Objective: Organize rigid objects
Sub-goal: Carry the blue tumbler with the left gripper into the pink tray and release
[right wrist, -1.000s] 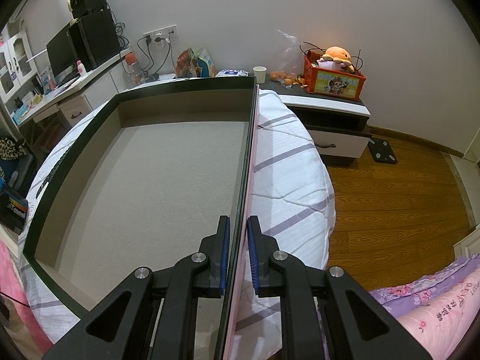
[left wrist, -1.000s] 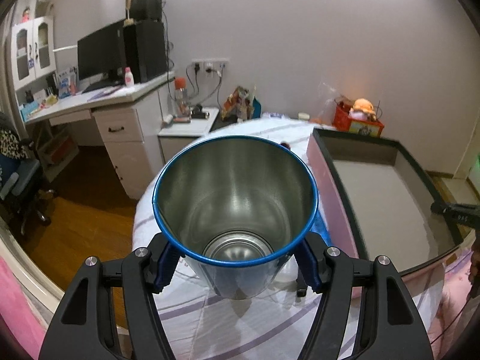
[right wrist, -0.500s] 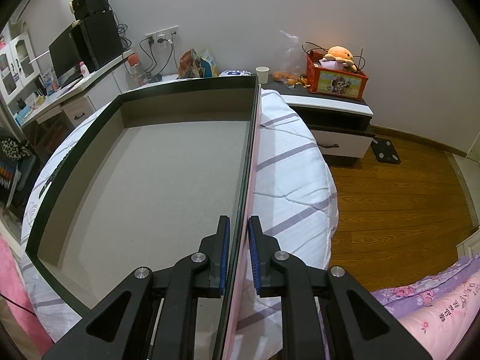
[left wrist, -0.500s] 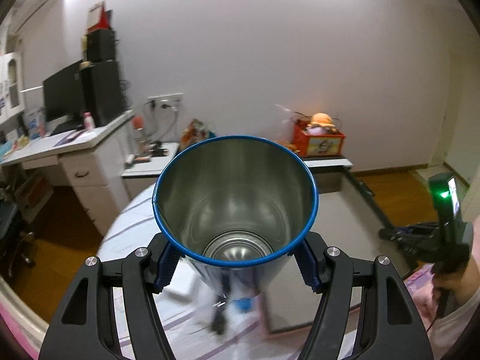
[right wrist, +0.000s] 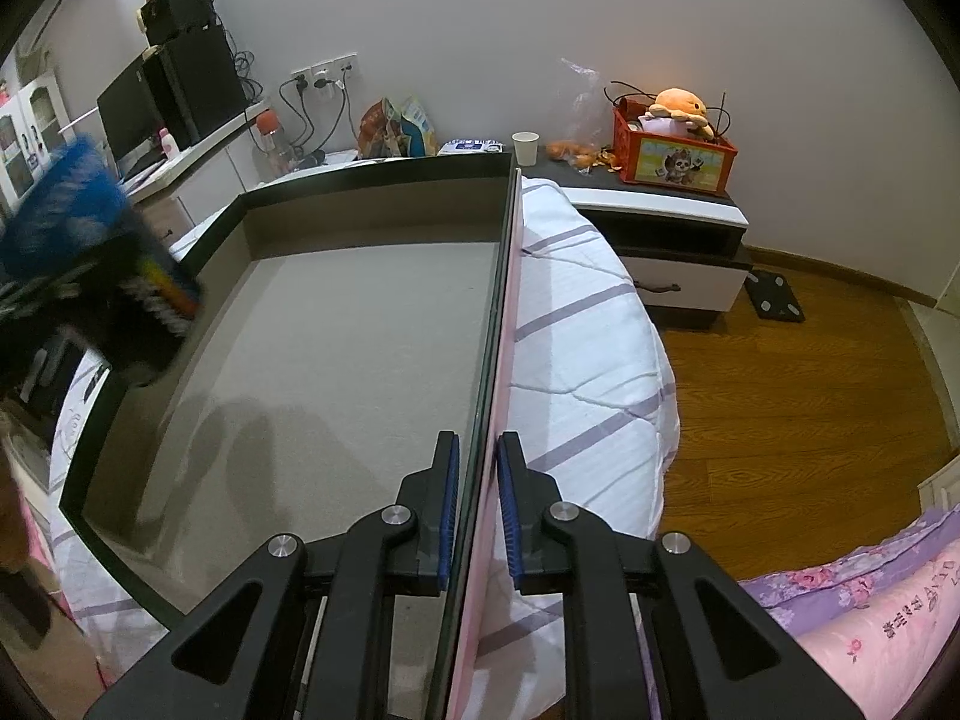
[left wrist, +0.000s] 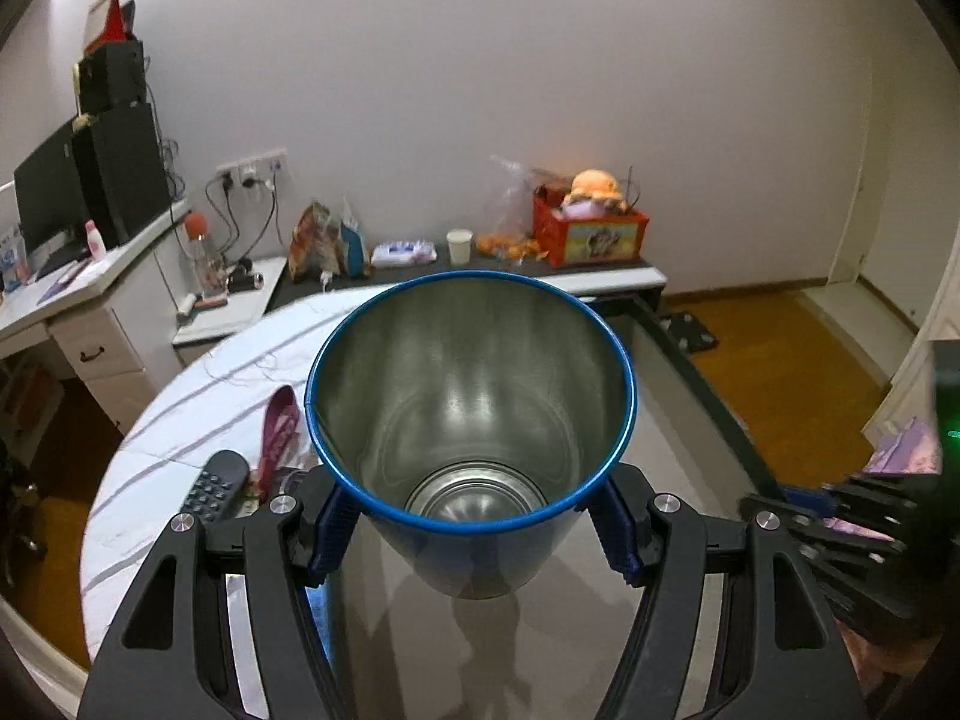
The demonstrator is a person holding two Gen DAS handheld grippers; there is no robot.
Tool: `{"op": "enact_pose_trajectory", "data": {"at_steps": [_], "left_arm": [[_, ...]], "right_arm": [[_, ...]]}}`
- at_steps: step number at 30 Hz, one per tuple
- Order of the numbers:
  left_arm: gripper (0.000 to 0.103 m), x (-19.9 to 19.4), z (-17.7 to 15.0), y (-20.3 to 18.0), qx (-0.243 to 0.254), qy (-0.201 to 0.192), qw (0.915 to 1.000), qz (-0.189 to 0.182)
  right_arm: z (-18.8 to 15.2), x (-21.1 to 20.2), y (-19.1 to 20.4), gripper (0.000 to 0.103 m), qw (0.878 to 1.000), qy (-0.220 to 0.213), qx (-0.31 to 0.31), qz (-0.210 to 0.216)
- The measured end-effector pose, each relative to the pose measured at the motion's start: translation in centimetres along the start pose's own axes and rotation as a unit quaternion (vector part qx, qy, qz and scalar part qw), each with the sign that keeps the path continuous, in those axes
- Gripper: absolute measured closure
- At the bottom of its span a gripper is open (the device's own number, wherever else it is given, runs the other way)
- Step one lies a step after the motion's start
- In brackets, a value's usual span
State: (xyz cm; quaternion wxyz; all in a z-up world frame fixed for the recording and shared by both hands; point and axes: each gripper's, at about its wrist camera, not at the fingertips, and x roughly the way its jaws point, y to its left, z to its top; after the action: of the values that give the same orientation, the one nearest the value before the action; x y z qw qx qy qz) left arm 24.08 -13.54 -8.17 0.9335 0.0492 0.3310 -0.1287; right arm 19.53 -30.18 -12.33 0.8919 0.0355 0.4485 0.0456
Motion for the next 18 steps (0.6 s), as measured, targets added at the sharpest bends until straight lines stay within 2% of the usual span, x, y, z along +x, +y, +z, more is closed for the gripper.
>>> {"op": "enact_pose_trajectory", "data": {"at_steps": [5, 8, 12, 18], "left_arm": [[0.035, 3.2, -0.4, 0.0, -0.007, 0.040, 0.9991, 0.014], [0.035, 4.1, -0.8, 0.1, -0.011, 0.056, 0.9983, 0.010], [0.035, 4.1, -0.9, 0.2, -0.013, 0.059, 0.9981, 0.006], [0.033, 4.0, -1.0, 0.1, -0.012, 0.071, 0.9972, 0.020]], "right_arm": [[0.0, -0.2, -0.2, 0.088, 1.000, 0.000, -0.001, 0.003], [0.0, -0.3, -0.2, 0.088, 1.000, -0.002, -0.002, 0.004], [0.0, -0.3, -0.2, 0.088, 1.000, -0.001, -0.001, 0.003], [-0.1, -0.5, -0.3, 0.089, 1.000, -0.001, 0.001, 0.006]]}}
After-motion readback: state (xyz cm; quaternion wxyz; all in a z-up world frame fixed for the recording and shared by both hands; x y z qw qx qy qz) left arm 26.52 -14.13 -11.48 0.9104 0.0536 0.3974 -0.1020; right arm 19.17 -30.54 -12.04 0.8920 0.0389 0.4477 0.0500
